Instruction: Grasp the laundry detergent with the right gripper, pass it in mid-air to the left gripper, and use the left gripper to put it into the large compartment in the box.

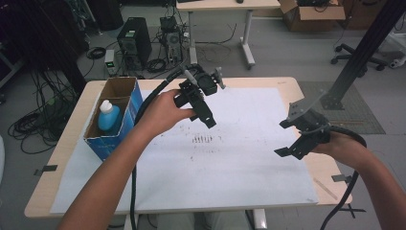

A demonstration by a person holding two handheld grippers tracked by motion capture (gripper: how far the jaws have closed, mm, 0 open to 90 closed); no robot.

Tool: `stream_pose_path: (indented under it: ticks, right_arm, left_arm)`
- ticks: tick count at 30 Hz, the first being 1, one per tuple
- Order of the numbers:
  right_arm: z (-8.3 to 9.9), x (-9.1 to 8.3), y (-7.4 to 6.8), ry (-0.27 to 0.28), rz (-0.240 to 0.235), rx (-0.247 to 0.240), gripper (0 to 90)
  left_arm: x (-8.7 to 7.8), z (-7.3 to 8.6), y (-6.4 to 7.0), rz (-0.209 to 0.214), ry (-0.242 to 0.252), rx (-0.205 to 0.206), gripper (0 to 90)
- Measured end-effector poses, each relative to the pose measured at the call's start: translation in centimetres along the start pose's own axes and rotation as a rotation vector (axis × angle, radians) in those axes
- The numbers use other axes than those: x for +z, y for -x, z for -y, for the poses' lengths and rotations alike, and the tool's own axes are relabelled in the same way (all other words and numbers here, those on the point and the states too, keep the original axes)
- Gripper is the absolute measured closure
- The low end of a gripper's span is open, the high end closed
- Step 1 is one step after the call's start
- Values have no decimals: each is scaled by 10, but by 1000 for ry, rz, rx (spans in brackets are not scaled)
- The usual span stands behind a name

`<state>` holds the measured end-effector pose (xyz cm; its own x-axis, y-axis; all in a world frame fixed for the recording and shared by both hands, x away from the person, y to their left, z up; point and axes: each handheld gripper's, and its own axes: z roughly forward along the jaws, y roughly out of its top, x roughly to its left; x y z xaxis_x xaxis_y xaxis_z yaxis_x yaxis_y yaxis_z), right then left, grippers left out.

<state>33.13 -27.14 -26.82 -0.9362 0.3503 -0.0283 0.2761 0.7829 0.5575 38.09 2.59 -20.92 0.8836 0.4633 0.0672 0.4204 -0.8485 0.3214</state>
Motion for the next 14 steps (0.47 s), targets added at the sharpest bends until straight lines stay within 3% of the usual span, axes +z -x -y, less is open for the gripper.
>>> stream_pose_path:
  ticks: [14]
  right_arm:
    - [1,-1,-1,3,3,1,50]
  left_arm:
    - [-1,1,0,-2,5,-5,65]
